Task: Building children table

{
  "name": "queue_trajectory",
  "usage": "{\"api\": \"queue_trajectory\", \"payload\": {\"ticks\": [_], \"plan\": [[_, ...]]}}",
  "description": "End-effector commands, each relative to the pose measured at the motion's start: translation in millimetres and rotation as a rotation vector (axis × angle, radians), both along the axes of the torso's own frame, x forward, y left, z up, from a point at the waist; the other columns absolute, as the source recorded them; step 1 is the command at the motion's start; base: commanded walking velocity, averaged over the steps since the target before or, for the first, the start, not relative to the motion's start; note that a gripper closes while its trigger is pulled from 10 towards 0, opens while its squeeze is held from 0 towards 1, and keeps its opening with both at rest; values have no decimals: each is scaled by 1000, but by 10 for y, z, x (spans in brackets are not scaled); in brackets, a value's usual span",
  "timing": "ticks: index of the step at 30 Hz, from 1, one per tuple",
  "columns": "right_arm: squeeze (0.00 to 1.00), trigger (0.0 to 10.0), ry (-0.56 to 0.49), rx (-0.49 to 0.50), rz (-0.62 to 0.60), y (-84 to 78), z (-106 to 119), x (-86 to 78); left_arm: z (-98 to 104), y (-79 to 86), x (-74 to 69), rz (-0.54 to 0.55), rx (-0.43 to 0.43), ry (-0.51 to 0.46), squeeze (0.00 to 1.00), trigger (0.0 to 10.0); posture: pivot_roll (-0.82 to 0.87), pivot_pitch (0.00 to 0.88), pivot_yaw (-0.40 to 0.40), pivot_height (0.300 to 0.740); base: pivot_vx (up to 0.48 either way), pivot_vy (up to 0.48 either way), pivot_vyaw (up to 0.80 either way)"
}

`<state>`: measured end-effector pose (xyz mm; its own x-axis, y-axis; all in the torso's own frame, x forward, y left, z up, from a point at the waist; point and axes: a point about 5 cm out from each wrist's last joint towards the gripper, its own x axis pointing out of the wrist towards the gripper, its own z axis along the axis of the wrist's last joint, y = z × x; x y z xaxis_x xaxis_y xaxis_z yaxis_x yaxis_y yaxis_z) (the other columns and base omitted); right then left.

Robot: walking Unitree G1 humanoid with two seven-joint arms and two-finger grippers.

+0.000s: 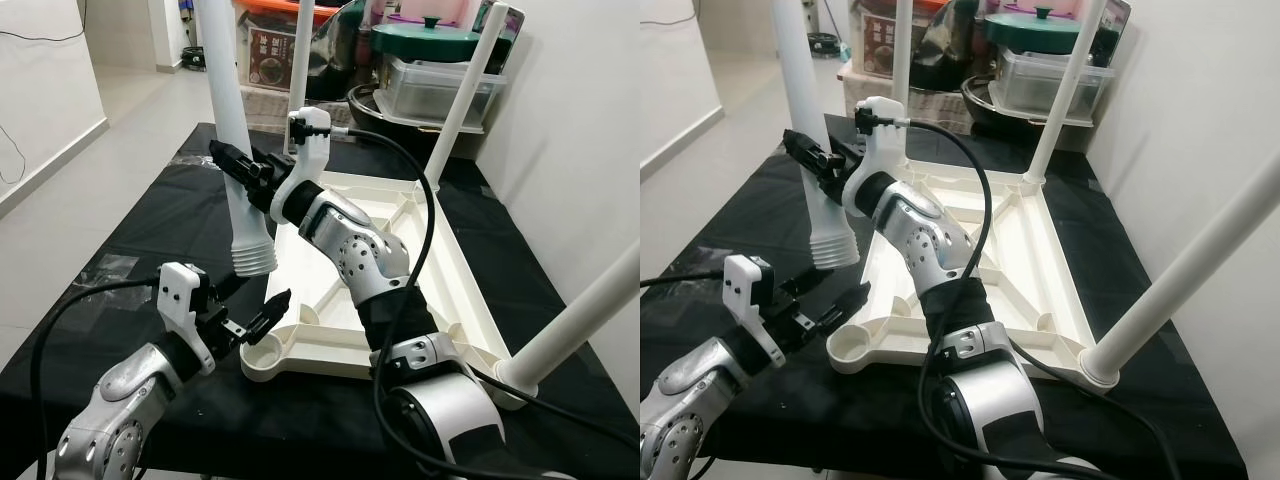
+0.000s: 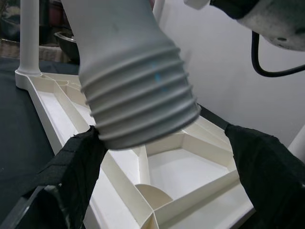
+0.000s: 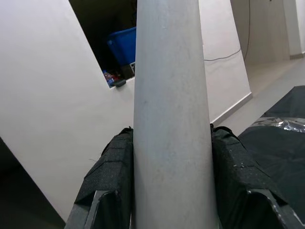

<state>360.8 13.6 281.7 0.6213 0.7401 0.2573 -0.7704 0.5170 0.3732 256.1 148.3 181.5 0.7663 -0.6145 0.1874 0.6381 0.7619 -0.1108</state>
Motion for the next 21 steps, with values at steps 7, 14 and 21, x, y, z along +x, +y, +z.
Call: {"api": "queue_trajectory", "payload": {"ticks": [7, 14, 21], "plan": [[0, 0, 24, 27, 74, 204, -169, -185, 85, 21, 87, 24, -85, -17, 0, 10000, 87, 0, -111, 740, 0, 0, 0], [0, 0, 22, -3, 121, 252, -300, -320, 210, 1, 189, 16, -169, -46, 0, 10000, 83, 0, -108, 740, 0, 0, 0], [0, 0, 18, 12, 126, 252, -266, -342, 128, 20, 195, 40, -146, -27, 0, 0, 81, 0, -108, 740, 0, 0, 0]]}}
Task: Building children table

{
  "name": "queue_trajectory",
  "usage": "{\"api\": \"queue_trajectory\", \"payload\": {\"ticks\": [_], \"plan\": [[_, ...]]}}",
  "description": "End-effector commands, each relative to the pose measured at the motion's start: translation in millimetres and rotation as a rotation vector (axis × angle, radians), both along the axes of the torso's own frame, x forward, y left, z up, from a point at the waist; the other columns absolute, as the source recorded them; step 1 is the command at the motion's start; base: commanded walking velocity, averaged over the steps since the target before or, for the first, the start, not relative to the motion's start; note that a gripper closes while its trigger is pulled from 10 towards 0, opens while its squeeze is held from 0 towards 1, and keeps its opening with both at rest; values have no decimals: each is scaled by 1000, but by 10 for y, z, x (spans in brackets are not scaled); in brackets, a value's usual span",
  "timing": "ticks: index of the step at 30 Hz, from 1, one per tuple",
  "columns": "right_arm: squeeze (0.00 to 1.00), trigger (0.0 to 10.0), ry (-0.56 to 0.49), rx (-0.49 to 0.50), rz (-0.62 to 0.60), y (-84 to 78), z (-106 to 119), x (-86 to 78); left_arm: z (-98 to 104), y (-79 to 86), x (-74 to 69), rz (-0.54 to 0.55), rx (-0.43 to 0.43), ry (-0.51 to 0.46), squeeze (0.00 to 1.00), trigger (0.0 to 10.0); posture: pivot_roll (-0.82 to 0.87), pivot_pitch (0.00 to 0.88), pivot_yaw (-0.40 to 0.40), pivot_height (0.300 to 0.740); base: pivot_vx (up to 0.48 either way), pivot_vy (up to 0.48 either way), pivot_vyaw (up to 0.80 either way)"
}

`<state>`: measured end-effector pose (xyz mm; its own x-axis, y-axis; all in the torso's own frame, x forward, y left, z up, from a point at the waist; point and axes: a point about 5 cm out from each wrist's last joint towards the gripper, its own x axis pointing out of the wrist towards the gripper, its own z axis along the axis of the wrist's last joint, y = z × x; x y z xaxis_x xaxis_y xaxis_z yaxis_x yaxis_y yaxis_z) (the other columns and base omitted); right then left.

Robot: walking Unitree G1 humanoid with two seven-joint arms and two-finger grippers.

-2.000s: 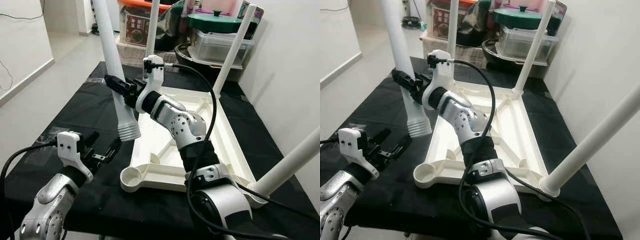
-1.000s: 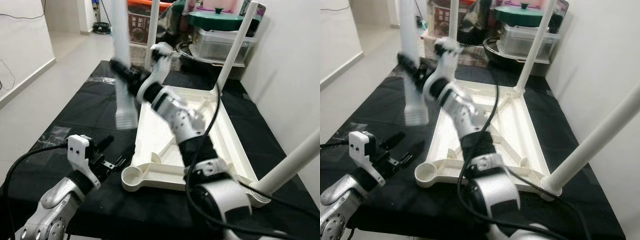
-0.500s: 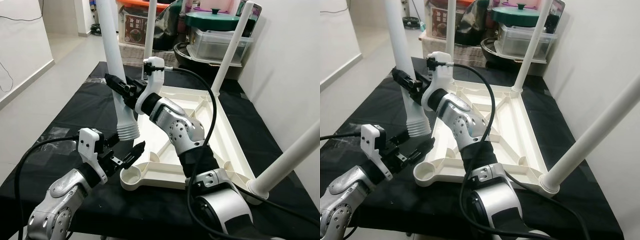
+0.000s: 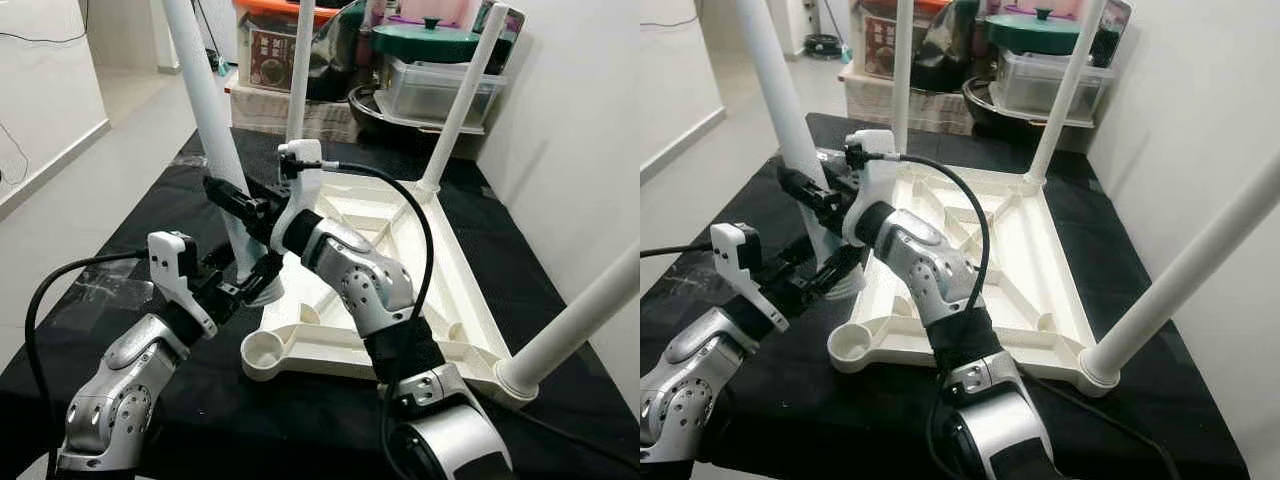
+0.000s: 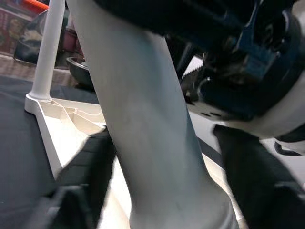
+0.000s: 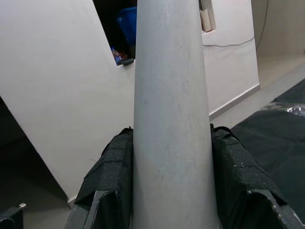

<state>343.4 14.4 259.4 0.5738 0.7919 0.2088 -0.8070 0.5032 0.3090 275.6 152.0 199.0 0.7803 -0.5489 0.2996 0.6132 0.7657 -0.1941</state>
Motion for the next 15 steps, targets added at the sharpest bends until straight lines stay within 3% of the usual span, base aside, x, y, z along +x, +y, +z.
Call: {"api": "queue_trajectory", "payload": {"ticks": [1, 14, 15], "plan": [[0, 0, 46, 98, 73, 241, -24, -171, -58, -21, -5, -4, -7, 15, 0, 0, 81, 0, -108, 740, 0, 0, 0], [0, 0, -17, 158, 108, 244, 220, -236, -140, -62, 15, -7, 20, 41, 0, 0, 80, 0, -109, 740, 0, 0, 0], [0, 0, -22, 164, 116, 247, 234, -246, -146, -60, 13, -6, 32, 45, 0, 2980, 80, 0, -109, 740, 0, 0, 0]]}}
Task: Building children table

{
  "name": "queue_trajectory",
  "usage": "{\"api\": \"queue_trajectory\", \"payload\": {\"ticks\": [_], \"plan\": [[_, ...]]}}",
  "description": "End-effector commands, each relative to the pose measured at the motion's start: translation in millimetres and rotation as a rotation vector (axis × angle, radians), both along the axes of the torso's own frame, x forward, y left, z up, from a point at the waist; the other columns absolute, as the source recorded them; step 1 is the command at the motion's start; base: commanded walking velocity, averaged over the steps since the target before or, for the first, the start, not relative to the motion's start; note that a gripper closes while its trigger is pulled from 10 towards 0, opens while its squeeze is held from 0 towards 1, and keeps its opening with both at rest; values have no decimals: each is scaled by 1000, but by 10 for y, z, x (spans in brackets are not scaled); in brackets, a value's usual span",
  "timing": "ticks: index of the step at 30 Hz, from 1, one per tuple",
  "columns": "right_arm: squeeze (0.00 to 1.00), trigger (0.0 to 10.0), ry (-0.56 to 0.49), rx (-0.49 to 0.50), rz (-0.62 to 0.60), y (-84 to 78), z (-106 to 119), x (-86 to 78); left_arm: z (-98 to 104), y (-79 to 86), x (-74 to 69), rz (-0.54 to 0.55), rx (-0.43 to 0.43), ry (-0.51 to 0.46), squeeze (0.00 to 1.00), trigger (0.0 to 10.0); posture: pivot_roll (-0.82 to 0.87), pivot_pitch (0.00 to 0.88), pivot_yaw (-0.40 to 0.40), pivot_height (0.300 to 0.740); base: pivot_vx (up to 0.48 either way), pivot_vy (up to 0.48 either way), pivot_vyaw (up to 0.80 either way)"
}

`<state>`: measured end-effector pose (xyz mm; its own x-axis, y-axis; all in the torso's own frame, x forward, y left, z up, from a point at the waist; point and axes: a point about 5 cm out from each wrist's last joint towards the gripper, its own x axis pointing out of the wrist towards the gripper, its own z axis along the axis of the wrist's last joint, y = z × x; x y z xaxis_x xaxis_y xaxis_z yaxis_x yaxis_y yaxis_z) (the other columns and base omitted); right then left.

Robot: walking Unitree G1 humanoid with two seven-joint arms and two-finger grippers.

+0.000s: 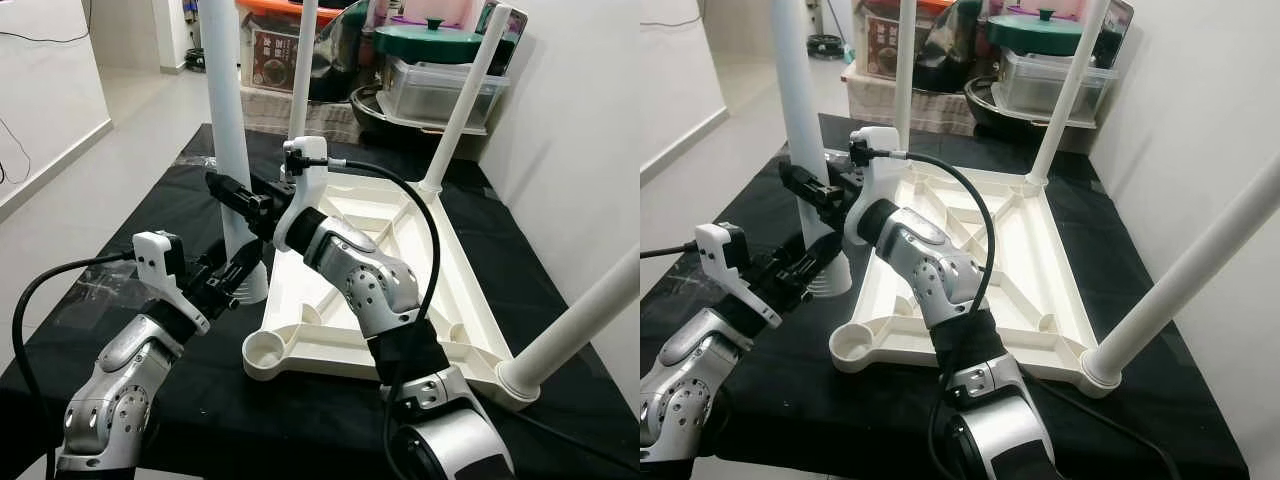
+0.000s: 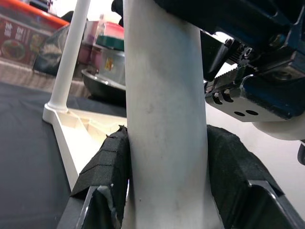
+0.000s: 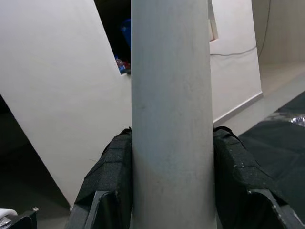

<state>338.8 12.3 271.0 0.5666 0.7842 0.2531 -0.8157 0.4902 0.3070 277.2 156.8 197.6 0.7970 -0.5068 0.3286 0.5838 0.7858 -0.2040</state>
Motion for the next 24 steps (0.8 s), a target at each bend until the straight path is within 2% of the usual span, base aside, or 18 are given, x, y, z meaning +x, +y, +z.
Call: {"api": "queue_trajectory", "payload": {"ticks": [1, 2, 3, 4, 5, 8, 9, 13, 14, 16, 18, 19, 21, 22, 24], "plan": [[0, 0, 1, 124, 116, 268, 119, -200, -133, -108, -2, -49, 58, 64, 0, 2980, 80, 0, -109, 740, 0, 0, 0], [0, 0, 1, 124, 116, 268, 119, -200, -133, -108, -2, -49, 58, 64, 0, 2980, 80, 0, -109, 740, 0, 0, 0], [0, 0, -3, 124, 122, 271, 126, -210, -139, -106, -4, -48, 69, 67, 0, 5843, 82, 0, -110, 740, 0, 0, 0], [0, 0, -3, 124, 122, 271, 126, -210, -139, -106, -4, -48, 69, 67, 0, 5843, 82, 0, -110, 740, 0, 0, 0], [0, 10000, 3, 84, 134, 282, 107, -217, -159, -106, -18, -56, 109, 68, 0, 10000, 82, 0, -110, 740, 0, 0, 0], [0, 10000, 7, 65, 128, 281, 95, -213, -166, -108, -25, -61, 126, 67, 0, 10000, 82, 0, -110, 740, 0, 0, 0], [1000, 10000, 9, 50, 135, 282, 85, -209, -174, -111, -35, -66, 148, 64, 0, 10000, 82, 0, -110, 740, 0, 0, 0], [1000, 10000, 3, 28, 138, 280, 78, -203, -180, -113, -44, -72, 172, 60, 0, 10000, 85, 0, -112, 740, 0, 0, 0], [0, 10000, -21, -2, 144, 277, 75, -200, -186, -113, -58, -80, 204, 56, 0, 10000, 85, 0, -112, 740, 0, 0, 0], [0, 10000, -62, -53, 193, 262, 62, -220, -210, -101, -91, -97, 286, 46, 0, 10000, 88, 0, -113, 740, 0, 0, 0], [0, 10000, -62, -53, 193, 262, 62, -220, -210, -101, -91, -97, 286, 46, 0, 10000, 88, 0, -113, 740, 0, 0, 0], [0, 10000, -56, -66, 218, 251, 44, -228, -220, -87, -110, -105, 324, 40, 0, 10000, 88, 0, -114, 740, 0, 0, 0], [0, 10000, -56, -66, 218, 251, 44, -228, -220, -87, -110, -105, 324, 40, 0, 10000, 88, 0, -114, 740, 0, 0, 0], [0, 10000, -36, -81, 243, 245, 8, -233, -230, -68, -127, -113, 363, 36, 0, 10000, 89, 0, -115, 740, 0, 0, 0], [0, 10000, -36, -81, 243, 245, 8, -233, -230, -68, -127, -113, 363, 36, 0, 10000, 89, 0, -115, 740, 0, 0, 0]]}}
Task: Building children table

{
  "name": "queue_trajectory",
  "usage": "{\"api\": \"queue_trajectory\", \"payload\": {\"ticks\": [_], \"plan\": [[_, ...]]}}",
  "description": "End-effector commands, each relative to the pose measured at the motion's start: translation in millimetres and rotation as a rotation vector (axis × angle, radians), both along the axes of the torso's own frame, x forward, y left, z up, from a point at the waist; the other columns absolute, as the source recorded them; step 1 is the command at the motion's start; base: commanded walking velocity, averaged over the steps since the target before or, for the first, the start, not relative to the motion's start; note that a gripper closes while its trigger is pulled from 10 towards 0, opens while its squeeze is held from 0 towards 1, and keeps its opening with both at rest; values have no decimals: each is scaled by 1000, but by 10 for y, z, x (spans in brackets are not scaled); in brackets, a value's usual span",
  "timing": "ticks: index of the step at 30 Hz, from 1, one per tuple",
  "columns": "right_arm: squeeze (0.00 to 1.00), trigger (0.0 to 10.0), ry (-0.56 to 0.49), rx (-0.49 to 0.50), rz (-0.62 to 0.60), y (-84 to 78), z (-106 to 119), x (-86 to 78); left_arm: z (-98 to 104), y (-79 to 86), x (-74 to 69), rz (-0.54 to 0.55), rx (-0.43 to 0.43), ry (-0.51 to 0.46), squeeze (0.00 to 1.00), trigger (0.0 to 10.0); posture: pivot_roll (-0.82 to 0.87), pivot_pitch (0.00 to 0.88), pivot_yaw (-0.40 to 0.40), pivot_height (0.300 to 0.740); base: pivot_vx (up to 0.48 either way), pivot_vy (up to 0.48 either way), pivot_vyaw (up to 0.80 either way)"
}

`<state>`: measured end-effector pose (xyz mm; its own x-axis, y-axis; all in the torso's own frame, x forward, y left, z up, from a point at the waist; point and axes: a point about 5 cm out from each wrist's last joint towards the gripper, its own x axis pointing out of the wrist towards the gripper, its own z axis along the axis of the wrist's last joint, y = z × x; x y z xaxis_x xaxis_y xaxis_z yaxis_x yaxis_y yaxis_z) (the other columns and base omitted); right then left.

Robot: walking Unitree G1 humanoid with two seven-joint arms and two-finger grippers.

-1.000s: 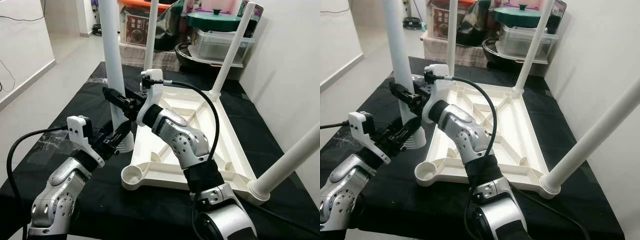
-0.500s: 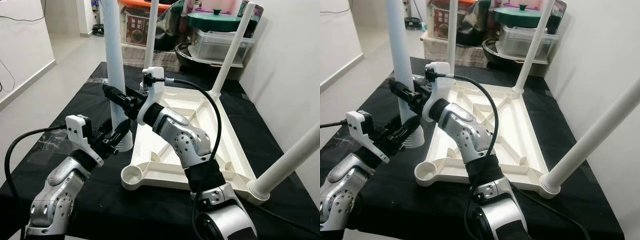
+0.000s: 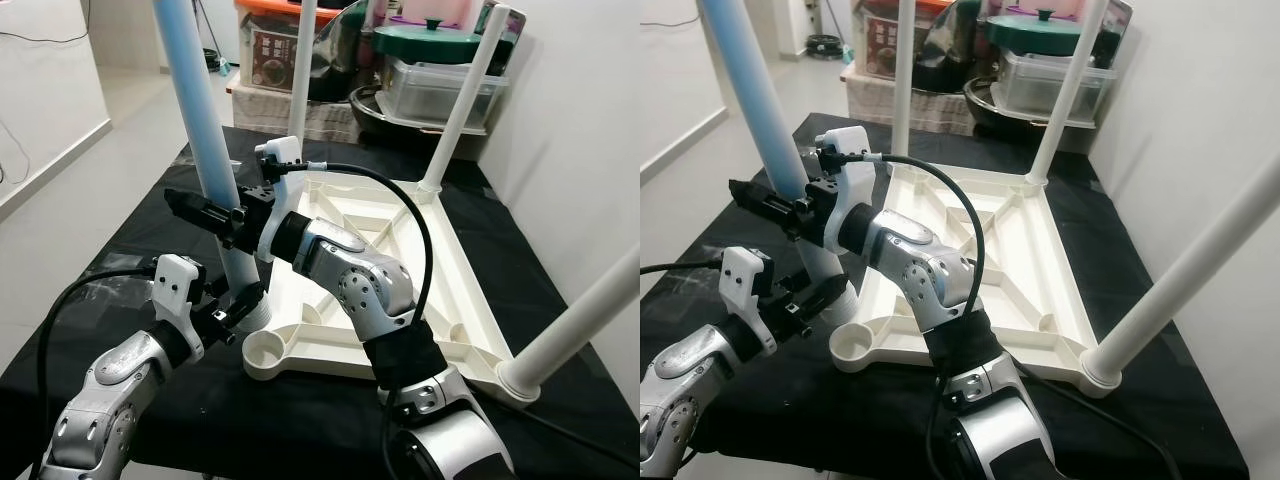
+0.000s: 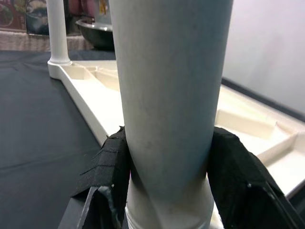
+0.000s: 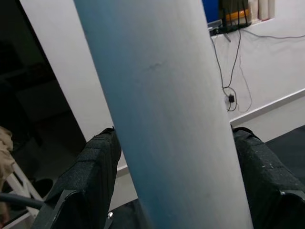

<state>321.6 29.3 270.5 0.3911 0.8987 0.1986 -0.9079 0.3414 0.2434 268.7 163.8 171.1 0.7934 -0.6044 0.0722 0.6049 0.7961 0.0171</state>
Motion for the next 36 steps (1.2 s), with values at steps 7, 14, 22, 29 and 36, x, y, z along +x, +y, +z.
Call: {"api": "queue_trajectory", "payload": {"ticks": [7, 14, 22, 29, 36], "plan": [[0, 5647, 11, -151, 59, 11, -311, -42, 57, -71, -148, -123, 118, -47, 0, 10000, 101, 0, -119, 740, 0, 0, 0], [0, 0, -9, -160, -95, -74, -393, 124, 45, -138, -213, -151, 133, -50, 0, 10000, 108, 0, -118, 740, 0, 0, 0], [0, 0, 0, -138, -138, -108, -383, 168, 47, -136, -220, -157, 138, -52, 0, 10000, 108, 0, -115, 740, 0, 0, 0], [0, 0, 18, -45, -194, -289, -248, 266, 77, 106, -124, 17, 216, -125, 1000, 10000, 110, 0, -109, 740, 0, 0, 0], [0, 0, -21, 35, -274, -532, 38, 445, 257, 280, -178, 137, 162, -185, 1000, 10000, 119, 0, -117, 740, 0, 0, 0]]}}
